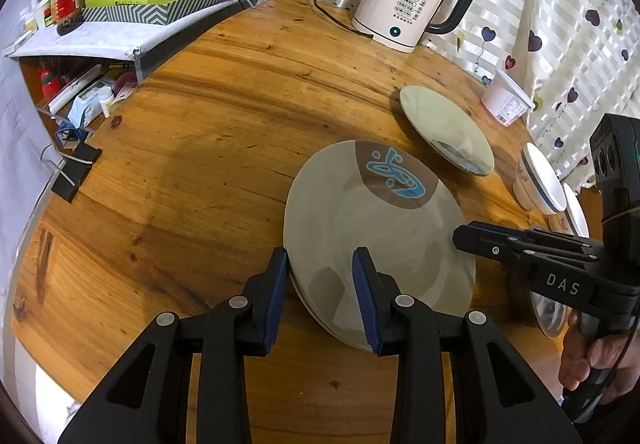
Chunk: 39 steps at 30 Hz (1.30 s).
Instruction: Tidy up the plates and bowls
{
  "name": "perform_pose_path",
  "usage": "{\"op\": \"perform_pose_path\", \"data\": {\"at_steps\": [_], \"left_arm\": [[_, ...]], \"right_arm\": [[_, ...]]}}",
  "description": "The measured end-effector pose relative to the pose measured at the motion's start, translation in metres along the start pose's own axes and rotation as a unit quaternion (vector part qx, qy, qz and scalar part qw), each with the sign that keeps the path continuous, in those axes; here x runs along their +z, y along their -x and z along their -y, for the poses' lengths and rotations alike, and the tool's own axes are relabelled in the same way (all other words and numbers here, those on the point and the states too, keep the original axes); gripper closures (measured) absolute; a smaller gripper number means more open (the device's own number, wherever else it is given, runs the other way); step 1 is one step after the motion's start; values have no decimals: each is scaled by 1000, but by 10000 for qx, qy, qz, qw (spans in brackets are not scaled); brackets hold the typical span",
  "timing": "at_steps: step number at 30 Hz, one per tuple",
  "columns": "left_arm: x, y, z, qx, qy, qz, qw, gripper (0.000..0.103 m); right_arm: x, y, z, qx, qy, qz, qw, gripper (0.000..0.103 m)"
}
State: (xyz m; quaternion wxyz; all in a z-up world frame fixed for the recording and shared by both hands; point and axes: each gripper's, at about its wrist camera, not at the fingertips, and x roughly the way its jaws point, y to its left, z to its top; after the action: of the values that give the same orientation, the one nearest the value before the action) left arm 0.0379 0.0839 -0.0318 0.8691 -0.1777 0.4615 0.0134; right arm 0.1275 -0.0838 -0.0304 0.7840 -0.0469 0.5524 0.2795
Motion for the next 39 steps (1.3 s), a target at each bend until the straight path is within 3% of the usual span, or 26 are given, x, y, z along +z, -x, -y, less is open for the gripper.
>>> {"op": "perform_pose_path", "data": {"at_steps": [14, 20, 39], "left_arm": [[1, 2, 1, 131, -60, 98, 9998, 69], [1, 2, 1, 109, -98, 129, 9998, 66], [5, 19, -3, -42, -63, 340, 9994, 64]], "right_arm": [[-4, 1, 1, 104, -33, 109, 9999, 78], [-5, 0, 1, 72, -70, 92, 9999, 64], [-14, 44, 13, 134, -403, 658, 9969, 64]]}}
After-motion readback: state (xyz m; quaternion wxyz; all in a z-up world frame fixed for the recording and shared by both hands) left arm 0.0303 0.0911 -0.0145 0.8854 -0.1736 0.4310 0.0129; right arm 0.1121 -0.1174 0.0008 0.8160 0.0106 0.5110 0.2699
